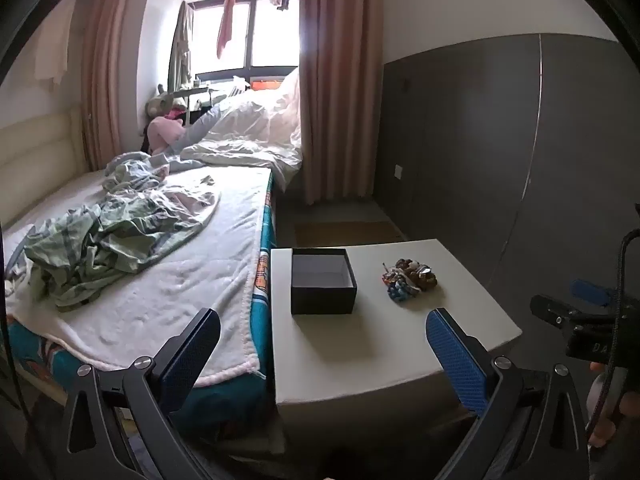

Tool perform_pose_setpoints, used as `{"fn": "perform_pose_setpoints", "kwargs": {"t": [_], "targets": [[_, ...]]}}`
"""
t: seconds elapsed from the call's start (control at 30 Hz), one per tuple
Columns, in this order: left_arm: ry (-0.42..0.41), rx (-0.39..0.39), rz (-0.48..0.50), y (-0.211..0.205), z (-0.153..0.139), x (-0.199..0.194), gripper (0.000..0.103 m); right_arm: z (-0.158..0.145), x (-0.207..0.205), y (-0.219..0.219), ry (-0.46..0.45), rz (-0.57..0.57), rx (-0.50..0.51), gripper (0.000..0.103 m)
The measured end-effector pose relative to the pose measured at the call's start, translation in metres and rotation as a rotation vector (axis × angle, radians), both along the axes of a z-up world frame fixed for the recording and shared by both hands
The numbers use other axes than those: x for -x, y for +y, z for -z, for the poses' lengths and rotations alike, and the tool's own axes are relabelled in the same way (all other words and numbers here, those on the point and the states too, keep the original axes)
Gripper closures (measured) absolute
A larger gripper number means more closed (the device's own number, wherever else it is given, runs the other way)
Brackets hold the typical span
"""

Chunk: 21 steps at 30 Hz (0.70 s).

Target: Organize jewelry

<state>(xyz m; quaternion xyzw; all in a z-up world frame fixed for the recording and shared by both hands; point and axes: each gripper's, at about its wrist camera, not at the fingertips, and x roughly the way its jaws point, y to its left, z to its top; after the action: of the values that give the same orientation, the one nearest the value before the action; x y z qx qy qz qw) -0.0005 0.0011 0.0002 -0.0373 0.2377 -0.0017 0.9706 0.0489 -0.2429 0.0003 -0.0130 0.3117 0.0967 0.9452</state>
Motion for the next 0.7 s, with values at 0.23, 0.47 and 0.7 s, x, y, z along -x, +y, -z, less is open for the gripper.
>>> {"fn": "perform_pose_setpoints", "kwargs": {"t": [0.23, 0.47, 0.7], "targets": [[0.036, 0.002, -0.022, 0.0029, -0.0018, -0.0055, 0.000, -0.0005, -0.0003, 0.0009, 0.017, 0.001, 0.004, 0.000], [0.022, 0.022, -0.008, 0.0056, 0.0044, -0.0026, 0.000, -0.0009, 0.0004, 0.0037, 0.017, -0.003, -0.006, 0.000], [0.008, 0.024, -0.014, 0.0065, 0.0018, -0.0005, 0.000, -0.0023, 0.0013, 0.0044, 0.006, -0.004, -0.004, 0.000]]}}
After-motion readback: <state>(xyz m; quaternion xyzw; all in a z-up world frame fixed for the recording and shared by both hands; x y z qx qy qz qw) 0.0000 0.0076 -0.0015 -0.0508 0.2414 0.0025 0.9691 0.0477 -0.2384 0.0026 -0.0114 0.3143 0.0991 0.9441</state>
